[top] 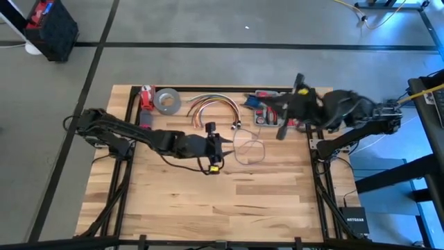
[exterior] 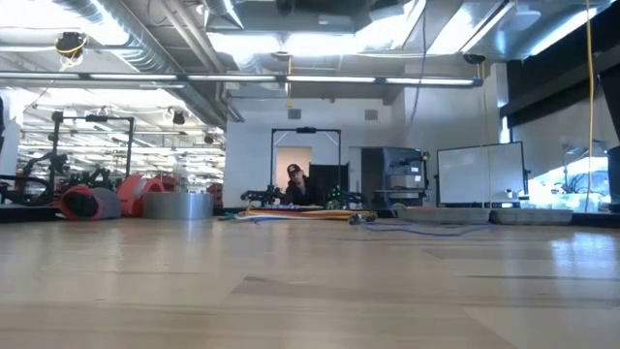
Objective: Coil cords
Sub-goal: Coil the blue wire on the black spool
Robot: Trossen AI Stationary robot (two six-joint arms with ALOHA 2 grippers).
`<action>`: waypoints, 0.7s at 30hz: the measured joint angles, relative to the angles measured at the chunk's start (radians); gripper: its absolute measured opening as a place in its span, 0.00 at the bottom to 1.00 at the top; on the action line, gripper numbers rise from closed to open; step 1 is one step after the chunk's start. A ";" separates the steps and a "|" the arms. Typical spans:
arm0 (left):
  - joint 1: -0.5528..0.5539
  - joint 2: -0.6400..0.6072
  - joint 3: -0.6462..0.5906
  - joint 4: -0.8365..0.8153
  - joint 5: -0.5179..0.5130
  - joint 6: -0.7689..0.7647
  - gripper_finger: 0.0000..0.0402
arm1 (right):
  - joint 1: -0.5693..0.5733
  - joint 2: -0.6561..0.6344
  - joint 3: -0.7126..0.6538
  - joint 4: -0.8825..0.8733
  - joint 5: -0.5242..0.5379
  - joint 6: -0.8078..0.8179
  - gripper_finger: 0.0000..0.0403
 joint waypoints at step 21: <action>0.096 0.030 -0.168 0.336 0.317 -0.108 0.37 | 0.000 -0.121 -0.898 0.929 -0.145 -0.114 0.00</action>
